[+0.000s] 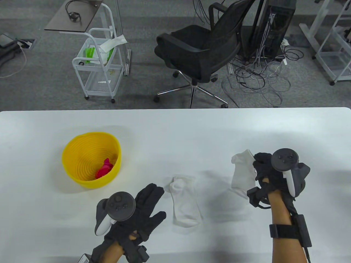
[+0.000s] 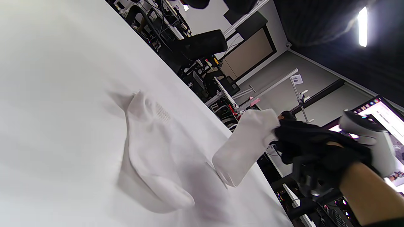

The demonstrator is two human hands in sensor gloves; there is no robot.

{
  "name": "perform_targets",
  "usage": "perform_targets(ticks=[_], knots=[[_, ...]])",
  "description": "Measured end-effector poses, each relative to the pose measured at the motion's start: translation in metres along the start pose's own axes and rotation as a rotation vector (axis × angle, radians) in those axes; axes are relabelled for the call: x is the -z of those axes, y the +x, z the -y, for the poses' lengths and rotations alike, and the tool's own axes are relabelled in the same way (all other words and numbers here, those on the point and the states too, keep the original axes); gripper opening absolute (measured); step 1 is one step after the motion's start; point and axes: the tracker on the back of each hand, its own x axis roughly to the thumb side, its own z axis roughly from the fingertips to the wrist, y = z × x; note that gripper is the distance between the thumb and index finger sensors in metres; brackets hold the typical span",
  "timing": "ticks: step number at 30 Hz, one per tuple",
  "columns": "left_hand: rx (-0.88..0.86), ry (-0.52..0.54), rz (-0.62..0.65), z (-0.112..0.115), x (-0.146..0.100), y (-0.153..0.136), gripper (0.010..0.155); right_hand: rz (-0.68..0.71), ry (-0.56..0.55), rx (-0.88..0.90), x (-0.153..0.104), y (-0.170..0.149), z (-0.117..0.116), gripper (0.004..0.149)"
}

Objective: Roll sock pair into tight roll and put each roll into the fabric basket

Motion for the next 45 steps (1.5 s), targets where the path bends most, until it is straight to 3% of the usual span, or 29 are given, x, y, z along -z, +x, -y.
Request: perform_targets(ticks=[6,12,17,22,31,45], knots=[[-0.016,0.021,-0.032,-0.006,0.001,-0.009,0.076,0.173,0.092,0.107,-0.041,0.040,0.009,0.040],[-0.034,0.038,-0.083,-0.012,0.003,-0.022,0.076,0.372,0.230,0.173,-0.084,0.071,-0.005,0.040],[-0.041,0.044,-0.126,-0.015,0.005,-0.033,0.076,0.519,0.377,0.207,-0.112,0.083,-0.021,0.040],[-0.052,0.045,-0.148,-0.017,0.006,-0.039,0.076,0.569,0.436,0.221,-0.127,0.088,-0.025,0.040],[-0.048,0.036,-0.150,-0.017,0.007,-0.039,0.076,0.578,0.492,0.170,-0.124,0.085,-0.034,0.040],[-0.042,0.022,-0.164,-0.016,0.007,-0.040,0.076,0.485,0.557,0.130,-0.102,0.075,-0.054,0.040]])
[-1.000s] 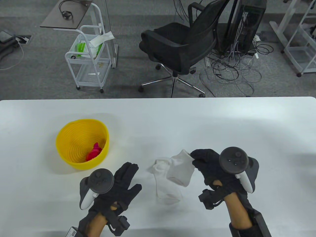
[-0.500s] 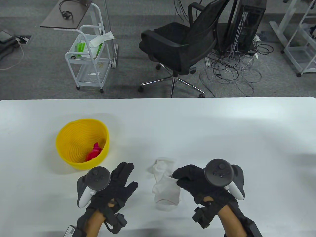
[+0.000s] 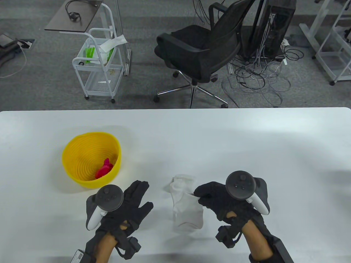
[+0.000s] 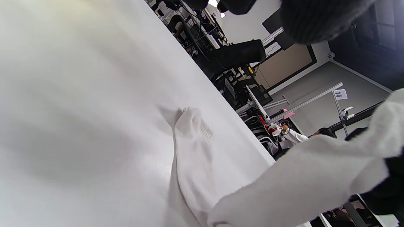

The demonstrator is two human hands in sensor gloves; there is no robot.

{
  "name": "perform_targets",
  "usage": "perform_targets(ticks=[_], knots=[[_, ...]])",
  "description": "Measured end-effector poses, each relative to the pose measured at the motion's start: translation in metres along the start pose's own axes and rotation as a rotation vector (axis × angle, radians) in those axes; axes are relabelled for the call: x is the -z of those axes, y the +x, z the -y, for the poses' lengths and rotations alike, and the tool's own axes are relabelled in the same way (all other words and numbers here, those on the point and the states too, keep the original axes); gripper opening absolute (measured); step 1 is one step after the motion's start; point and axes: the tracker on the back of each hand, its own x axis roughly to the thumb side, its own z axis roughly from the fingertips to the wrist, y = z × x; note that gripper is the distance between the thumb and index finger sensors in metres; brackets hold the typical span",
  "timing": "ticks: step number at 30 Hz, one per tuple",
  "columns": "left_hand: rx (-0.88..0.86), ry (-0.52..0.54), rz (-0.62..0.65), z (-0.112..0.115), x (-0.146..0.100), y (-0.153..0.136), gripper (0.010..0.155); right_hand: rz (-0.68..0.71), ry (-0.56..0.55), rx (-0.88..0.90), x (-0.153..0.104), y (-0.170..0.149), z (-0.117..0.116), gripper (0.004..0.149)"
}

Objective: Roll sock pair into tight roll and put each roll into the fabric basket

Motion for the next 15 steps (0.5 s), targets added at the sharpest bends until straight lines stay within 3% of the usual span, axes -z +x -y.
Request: perform_targets(ticks=[15], knots=[[0.012,-0.019,-0.019,0.001,0.001,-0.001,0.076,-0.126,0.026,-0.003,0.042,-0.014,-0.020,0.039]])
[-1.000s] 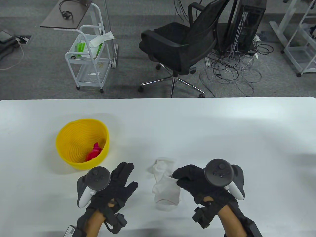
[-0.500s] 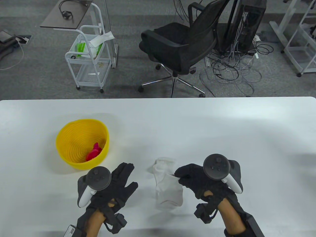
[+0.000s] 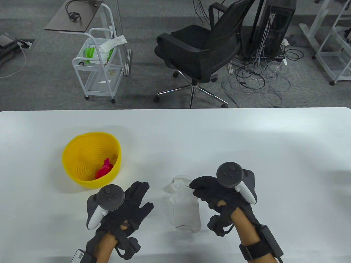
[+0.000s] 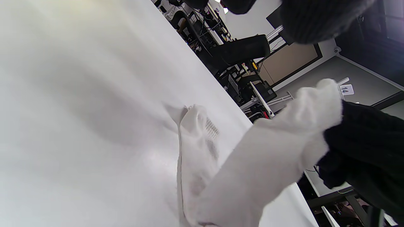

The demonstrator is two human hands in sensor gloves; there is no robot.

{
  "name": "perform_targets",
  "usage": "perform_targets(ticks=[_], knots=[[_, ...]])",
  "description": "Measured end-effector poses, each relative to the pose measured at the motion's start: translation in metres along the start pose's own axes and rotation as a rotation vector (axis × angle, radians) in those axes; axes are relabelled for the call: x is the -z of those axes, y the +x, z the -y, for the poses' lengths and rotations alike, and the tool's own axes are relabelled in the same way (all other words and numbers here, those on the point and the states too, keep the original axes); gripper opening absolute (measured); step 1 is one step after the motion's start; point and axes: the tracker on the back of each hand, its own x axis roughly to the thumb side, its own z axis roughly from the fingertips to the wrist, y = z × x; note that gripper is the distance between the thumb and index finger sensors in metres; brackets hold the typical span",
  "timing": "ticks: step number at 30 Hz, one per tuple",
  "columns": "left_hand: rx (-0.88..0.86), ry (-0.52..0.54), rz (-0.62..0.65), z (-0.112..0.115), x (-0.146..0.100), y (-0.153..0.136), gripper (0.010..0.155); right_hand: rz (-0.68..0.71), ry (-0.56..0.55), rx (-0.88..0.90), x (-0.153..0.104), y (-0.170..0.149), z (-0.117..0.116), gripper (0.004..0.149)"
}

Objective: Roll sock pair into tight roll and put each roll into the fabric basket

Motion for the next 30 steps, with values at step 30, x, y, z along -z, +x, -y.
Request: perform_targets(ticks=[30], knots=[[0.126,-0.148,0.015,0.036,0.013,0.007,0.076,-0.163,-0.207,-0.259,0.044,-0.021,-0.031,0.055]])
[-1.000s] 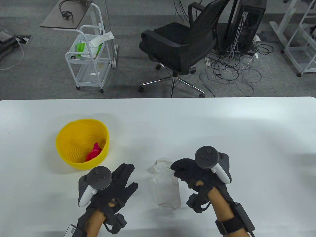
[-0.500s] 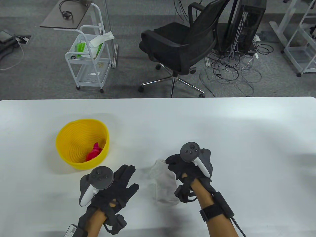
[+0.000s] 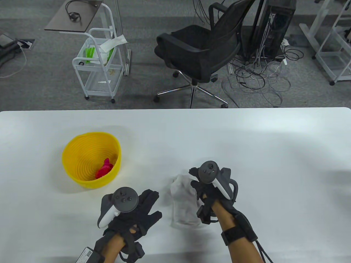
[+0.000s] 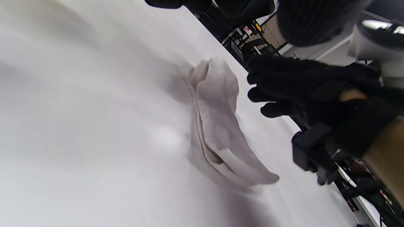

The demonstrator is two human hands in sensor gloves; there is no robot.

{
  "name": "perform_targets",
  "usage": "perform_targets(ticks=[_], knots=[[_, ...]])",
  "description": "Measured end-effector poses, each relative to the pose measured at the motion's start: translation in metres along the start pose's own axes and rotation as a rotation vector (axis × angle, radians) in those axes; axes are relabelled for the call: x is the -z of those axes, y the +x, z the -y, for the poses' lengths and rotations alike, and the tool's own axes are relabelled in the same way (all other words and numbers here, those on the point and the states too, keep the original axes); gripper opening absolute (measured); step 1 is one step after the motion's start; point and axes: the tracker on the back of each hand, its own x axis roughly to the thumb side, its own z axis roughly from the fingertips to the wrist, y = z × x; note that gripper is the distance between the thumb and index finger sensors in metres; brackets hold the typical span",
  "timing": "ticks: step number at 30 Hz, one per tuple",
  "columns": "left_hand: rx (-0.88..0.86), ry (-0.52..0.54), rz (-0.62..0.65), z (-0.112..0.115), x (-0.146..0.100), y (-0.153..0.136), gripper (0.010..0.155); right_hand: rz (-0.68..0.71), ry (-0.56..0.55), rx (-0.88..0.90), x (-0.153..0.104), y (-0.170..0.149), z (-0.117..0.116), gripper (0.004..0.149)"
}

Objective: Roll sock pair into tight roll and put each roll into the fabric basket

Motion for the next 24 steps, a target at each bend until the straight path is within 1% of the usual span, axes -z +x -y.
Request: perform_targets(ticks=[2,4,6,7,9,11,13,16,19,21,24], knots=[[0.021,0.004,0.017,0.005,0.002,0.005,0.073,0.022,-0.005,0.018,-0.007,-0.001,0.007,0.054],[0.055,0.005,0.051,0.013,0.005,0.010,0.070,0.052,0.011,0.023,-0.020,-0.002,0.016,0.050],[0.081,-0.014,0.083,0.021,0.008,0.016,0.068,0.104,0.049,0.017,-0.035,-0.001,0.021,0.046],[0.110,-0.007,0.103,0.024,0.010,0.020,0.063,0.147,0.092,0.009,-0.042,0.000,0.022,0.043],[0.200,0.008,0.119,0.029,0.013,0.026,0.060,0.200,0.170,-0.011,-0.058,0.001,0.020,0.041],[0.263,0.002,0.127,0.034,0.015,0.032,0.058,0.246,0.198,-0.042,-0.072,0.001,0.017,0.040],[0.282,-0.039,0.119,0.039,0.018,0.037,0.057,0.287,0.223,-0.086,-0.087,0.001,0.011,0.039],[0.312,-0.061,0.118,0.043,0.022,0.044,0.055,0.323,0.235,-0.168,-0.095,0.000,0.003,0.039],[0.376,-0.064,0.102,0.045,0.027,0.051,0.054,0.333,0.221,-0.212,-0.096,-0.002,-0.003,0.040],[0.428,-0.071,0.080,0.048,0.034,0.053,0.053,0.323,0.232,-0.226,-0.094,-0.005,-0.010,0.040],[0.442,-0.098,0.058,0.053,0.043,0.051,0.052,0.312,0.242,-0.279,-0.093,-0.007,-0.018,0.044]])
